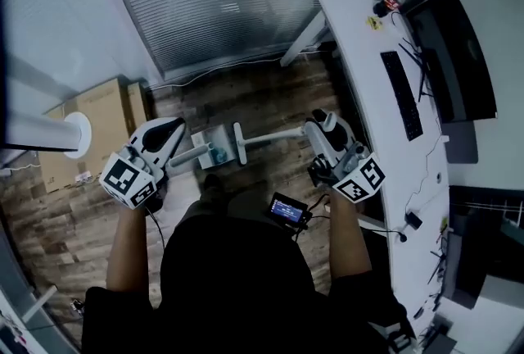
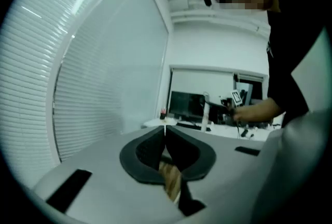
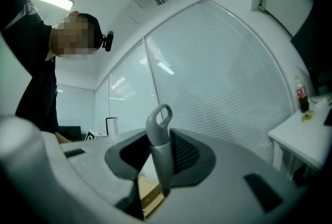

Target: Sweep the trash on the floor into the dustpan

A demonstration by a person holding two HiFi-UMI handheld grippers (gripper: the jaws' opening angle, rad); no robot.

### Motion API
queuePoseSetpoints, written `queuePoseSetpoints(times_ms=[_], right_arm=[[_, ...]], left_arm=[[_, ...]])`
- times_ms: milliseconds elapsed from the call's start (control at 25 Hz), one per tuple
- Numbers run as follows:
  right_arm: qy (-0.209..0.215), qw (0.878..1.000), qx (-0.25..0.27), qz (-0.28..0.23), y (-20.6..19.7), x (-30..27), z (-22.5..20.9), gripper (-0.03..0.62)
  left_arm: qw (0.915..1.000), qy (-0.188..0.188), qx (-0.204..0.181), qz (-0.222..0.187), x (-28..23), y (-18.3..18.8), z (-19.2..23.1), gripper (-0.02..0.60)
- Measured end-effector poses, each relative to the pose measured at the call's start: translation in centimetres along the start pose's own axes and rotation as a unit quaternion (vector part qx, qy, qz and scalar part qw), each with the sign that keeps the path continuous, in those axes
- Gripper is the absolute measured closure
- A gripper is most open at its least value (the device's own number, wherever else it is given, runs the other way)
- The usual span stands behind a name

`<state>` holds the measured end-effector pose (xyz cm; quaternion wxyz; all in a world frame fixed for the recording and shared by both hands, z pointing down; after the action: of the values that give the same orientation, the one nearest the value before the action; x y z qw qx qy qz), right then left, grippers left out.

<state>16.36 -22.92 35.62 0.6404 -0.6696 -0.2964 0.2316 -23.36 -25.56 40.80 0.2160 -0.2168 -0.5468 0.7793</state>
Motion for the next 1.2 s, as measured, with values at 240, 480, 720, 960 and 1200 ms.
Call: queuePoseSetpoints(times_ms=[240, 480, 720, 960, 1200], right_arm=[[-0.058, 0.994, 0.088, 0.007, 3.2, 4.1, 3.3, 0.513], [-0.103, 0.99, 0.101, -0.001, 2.9, 8.9, 7.6, 0.514], [-0.153, 0.983, 0.101, 0.014, 1.3, 14.5, 12.4, 0.514], [-0.162, 0.982, 0.089, 0.03, -0.6, 19.3, 17.1, 0.514], [-0.166, 0.983, 0.078, 0.034, -1.9, 21.9, 20.8, 0.514]], left_arm=[[0.9931, 0.025, 0.012, -0.114, 1.1, 1.9, -1.7, 0.586], [0.9842, 0.059, 0.006, -0.167, 4.3, 2.2, -6.1, 0.586], [0.988, 0.051, 0.003, -0.146, 7.0, -1.0, -13.3, 0.586], [0.9926, 0.041, 0.011, -0.113, 10.1, -4.5, -19.8, 0.586], [0.9942, 0.02, 0.012, -0.105, 12.2, -6.4, -22.9, 0.586]])
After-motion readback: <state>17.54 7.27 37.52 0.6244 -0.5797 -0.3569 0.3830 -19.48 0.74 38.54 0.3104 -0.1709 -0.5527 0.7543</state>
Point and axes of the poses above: the fingertips, and each gripper's own axes: x backward along the fingers, z to its left, y out of its top, the point moved 10 cm from there along x, backward along the fingers, and after that the axes turned 8 degrees about x, right-handed, at the moved point
